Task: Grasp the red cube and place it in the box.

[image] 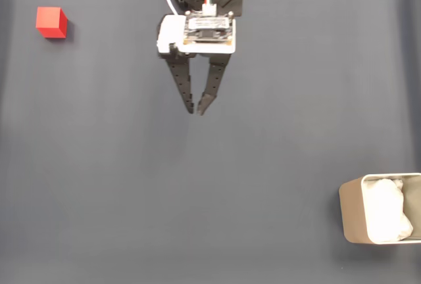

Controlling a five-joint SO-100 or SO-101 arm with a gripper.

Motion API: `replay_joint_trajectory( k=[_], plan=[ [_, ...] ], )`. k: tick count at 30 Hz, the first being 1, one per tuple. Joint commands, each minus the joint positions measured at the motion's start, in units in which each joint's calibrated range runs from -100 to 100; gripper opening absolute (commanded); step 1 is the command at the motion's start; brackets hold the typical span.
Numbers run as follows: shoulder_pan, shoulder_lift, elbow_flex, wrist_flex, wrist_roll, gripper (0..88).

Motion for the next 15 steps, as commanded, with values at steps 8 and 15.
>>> replay_joint_trajectory(
  k=[8,15],
  plan=[
    [4.9,8.1,-17.5,4.9,-1.0,0.0],
    [10.0,12.4,-25.1,6.9,-1.2,0.0]
  ],
)
